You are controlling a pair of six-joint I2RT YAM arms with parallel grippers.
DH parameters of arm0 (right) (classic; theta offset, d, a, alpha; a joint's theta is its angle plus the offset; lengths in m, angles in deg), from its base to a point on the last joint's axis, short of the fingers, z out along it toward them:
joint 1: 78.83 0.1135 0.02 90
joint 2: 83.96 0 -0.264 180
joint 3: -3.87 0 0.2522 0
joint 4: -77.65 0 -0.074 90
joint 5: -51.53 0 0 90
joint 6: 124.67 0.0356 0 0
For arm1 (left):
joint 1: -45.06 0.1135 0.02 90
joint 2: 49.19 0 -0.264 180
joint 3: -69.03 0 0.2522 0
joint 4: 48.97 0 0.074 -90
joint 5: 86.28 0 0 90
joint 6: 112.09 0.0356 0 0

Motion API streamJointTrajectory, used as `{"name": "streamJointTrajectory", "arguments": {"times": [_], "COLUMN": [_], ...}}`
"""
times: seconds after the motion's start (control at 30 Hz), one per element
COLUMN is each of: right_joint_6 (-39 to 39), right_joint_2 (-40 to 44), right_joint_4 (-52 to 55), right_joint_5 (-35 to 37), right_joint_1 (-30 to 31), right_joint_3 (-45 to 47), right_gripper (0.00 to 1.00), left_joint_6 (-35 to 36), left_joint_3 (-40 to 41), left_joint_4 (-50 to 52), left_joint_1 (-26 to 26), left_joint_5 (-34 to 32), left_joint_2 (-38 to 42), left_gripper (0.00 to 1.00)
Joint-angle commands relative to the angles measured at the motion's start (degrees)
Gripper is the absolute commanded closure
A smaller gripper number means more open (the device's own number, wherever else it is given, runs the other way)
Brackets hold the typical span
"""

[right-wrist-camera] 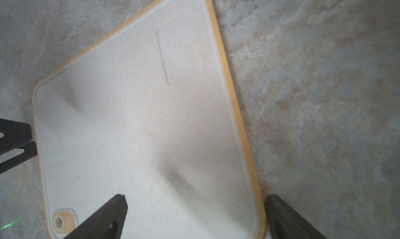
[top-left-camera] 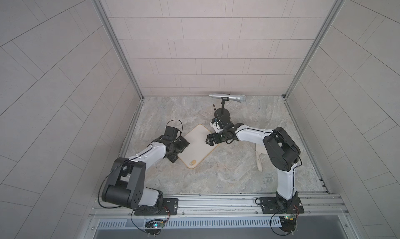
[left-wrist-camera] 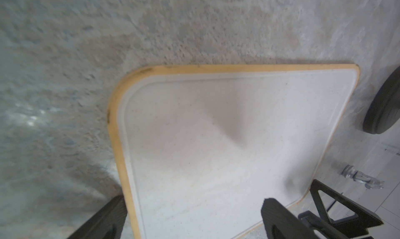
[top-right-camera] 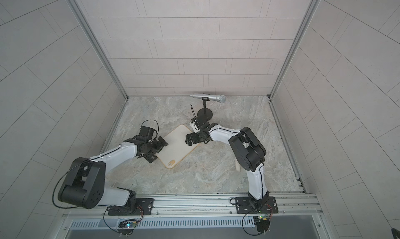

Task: Align the knife with the edge of the cutting board
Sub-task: Adjust the work surface at the center of the board.

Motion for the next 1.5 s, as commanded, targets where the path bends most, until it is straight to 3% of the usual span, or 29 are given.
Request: {"name": "streamJointTrajectory", "arguments": {"times": [0.0,0.83,1.23,1.47], "right_joint_6": [2.9,9.0,10.6,9.3], "right_joint_2": [0.2,11.4,19.0,21.4], "right_joint_4": [3.2,-4.2,-3.3,-0.8], "right_joint_5": [-5.3,-4.2,-2.5,-2.7], "right_joint_1": [3.1,8.5,8.5,4.1], "right_joint_3": [5.0,20.8,23.9,21.7], "right_gripper": [0.01,0.01,0.00,0.00], "left_joint_6": [1.4,3.0,5.9,7.6], "left_joint_3": [1.3,-1.2,-3.1,-4.8], "left_joint_4": [2.3,5.5,7.7,10.2], "left_joint_1": [-1.5,-6.3,-6.3,-6.4], "left_joint_5": [-0.1,0.3,-0.6,-2.3], "left_joint_2": [-3.8,-6.9,-8.6,-8.9], "left_gripper": [0.00,0.00,0.00,0.00]}}
